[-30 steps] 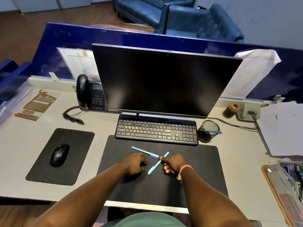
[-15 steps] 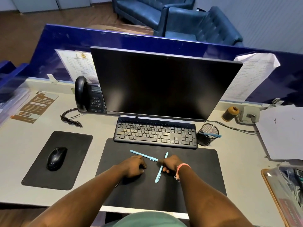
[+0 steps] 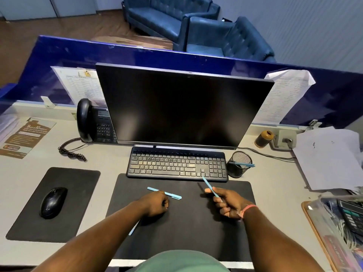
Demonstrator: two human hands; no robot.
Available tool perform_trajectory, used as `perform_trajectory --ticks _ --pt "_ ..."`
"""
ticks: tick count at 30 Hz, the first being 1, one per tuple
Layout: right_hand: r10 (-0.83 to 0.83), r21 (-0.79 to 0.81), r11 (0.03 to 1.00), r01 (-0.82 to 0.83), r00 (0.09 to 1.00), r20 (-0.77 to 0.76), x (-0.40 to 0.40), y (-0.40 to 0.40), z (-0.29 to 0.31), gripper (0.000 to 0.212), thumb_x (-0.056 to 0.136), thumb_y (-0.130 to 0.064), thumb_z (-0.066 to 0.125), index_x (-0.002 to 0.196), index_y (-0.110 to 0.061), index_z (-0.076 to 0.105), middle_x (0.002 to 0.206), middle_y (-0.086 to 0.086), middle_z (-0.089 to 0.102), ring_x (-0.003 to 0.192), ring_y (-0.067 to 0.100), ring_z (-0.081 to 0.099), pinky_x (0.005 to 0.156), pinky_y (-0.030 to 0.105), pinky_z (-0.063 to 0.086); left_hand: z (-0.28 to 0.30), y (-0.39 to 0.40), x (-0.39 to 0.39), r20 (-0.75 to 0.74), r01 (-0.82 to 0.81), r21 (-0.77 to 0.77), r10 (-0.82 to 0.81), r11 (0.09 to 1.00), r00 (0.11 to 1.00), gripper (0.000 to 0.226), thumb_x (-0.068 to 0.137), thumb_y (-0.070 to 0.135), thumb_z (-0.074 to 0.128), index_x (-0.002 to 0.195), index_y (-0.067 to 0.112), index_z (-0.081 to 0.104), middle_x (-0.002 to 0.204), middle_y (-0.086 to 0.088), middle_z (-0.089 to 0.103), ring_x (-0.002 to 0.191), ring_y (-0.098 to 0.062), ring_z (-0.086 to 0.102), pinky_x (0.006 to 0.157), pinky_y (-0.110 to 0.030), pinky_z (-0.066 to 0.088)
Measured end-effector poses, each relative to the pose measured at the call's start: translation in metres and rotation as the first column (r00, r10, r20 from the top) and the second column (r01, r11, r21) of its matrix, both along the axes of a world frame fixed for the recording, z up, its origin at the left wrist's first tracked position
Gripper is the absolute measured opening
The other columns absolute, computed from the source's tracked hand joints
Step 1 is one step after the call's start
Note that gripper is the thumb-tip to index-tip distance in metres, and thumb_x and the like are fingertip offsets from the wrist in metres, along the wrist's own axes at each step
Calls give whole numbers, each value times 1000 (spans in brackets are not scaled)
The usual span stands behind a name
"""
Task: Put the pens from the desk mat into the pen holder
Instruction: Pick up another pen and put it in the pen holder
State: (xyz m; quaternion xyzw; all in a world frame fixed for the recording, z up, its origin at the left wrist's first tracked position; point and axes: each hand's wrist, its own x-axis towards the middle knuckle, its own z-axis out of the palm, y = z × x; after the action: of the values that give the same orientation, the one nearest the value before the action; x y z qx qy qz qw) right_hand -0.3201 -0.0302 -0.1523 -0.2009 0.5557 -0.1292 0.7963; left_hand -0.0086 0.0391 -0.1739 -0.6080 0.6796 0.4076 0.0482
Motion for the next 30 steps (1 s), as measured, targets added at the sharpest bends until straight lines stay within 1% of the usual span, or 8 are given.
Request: perform_trajectory --ticks 4,6,10,12,18,24,28,30 --pt "-81 -66 994 92 986 149 -36 -21 28 43 88 -10 61 130 1 61 76 6 53 49 8 42 35 17 26 0 -3 -3 25 6 4 -6 1000 1000 16 84 27 53 85 19 67 104 -2 63 95 -23 63 89 -37 53" --pt "-163 -190 963 189 976 147 -51 -34 48 52 72 -12 80 120 2 63 77 6 57 47 7 43 34 16 30 1 -4 -4 35 2 17 -3 1000 999 12 83 28 53 79 22 63 100 1 62 92 -23 63 85 -36 53" --pt "-503 -431 772 468 864 37 -85 -61 73 5 87 -12 69 89 -10 64 69 2 41 39 3 35 32 14 23 1 -5 -6 59 -18 29 17 999 998 13 78 30 47 71 21 53 97 -6 66 85 -25 63 77 -36 51" --pt "-605 -523 671 525 796 23 -98 -70 74 5 91 -10 66 86 -10 63 69 3 40 40 4 37 34 15 24 -1 -5 -6 76 -25 31 23 999 997 14 77 32 45 70 21 51 95 -5 66 83 -25 63 74 -36 49" --pt "-514 -665 718 203 799 -311 -86 -72 66 20 99 -20 59 108 -9 73 93 13 68 74 23 57 57 27 45 -4 -6 -8 103 -40 33 37 999 994 13 74 35 43 71 24 49 96 -3 66 84 -23 63 75 -34 50" --pt "-357 -662 737 -135 754 -551 -68 -68 49 17 98 -15 60 105 -5 71 86 19 71 63 26 58 52 26 45 1 -4 -11 112 -36 25 33 999 993 11 78 34 45 72 25 48 96 -3 64 81 -21 60 76 -36 51" --pt "-359 -659 743 -120 759 -544 -62 -70 44 13 97 -14 60 104 -10 71 76 15 71 62 28 62 64 38 51 -1 -3 -10 119 -51 13 49 999 992 12 75 37 44 72 25 46 96 -3 65 82 -22 62 77 -38 53" --pt "-364 -659 748 -81 779 -510 -62 -71 45 15 98 -14 59 108 -12 70 80 17 72 64 28 62 62 35 52 -1 -2 -9 120 -47 18 45 999 992 12 75 37 44 72 25 47 97 -3 65 83 -22 62 78 -38 53"
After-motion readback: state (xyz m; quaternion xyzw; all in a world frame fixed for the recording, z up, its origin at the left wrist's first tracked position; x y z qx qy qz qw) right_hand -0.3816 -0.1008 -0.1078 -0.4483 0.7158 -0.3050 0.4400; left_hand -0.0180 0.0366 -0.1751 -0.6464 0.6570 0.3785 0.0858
